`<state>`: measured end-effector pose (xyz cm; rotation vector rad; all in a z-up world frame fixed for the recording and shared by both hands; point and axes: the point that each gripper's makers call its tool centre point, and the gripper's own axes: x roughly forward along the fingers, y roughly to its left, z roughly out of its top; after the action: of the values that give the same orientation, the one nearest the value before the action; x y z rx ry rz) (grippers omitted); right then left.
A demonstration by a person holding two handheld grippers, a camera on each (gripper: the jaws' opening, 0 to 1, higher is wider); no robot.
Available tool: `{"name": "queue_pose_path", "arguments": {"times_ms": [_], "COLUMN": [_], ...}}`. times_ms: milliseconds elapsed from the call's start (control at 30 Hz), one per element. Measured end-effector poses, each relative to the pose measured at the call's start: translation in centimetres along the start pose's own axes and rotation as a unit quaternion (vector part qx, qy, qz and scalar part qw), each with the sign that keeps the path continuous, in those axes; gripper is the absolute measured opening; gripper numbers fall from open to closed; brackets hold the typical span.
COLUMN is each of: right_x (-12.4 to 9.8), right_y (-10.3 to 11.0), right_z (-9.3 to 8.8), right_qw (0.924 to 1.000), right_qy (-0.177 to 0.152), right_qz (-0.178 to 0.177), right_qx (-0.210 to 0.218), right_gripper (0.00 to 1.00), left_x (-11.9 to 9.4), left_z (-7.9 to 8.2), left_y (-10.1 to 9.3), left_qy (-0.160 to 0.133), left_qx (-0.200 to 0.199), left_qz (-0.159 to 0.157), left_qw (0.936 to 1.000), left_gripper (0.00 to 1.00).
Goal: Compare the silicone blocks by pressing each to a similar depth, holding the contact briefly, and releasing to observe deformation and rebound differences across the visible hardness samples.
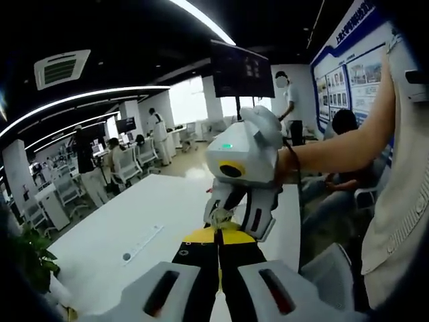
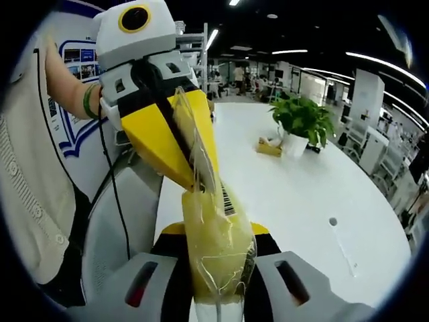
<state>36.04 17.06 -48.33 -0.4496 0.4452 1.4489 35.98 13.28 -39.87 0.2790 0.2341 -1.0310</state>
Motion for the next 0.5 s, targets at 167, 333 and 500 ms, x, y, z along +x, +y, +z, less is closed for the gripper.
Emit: {"name": "queue_pose_path", "arguments": {"times_ms": [167,333,500], "right_x": [0.01,-0.07,-0.17], "right_y": [-0.29,-0.34,-0.55], "right_z": [0.06,0.23,0.55], "right_qw": [0.9999,0.9996,0.9985], "right_qy": [-0.007,-0.012,-0.018], "right_qz": [-0.010,-0.015,-0.025], "right_qx": [-0.010,-0.022,-0.046], "right_gripper": [0.18,0.20,0.21], "left_x": [-0.07,-0.11,-0.18], "left_z": [-0.02,0.03,0.29], "left_y": [-0.04,-0.14,-0.11], "left_qy": [0.000,0.001,-0.001], "left_qx": [0.003,0.000,0.005], "left_qz": [0.001,0.000,0.002], "left_qw": [1.0000,1.0000,1.0000], "left_gripper": [0.00,0.00,0.00]}}
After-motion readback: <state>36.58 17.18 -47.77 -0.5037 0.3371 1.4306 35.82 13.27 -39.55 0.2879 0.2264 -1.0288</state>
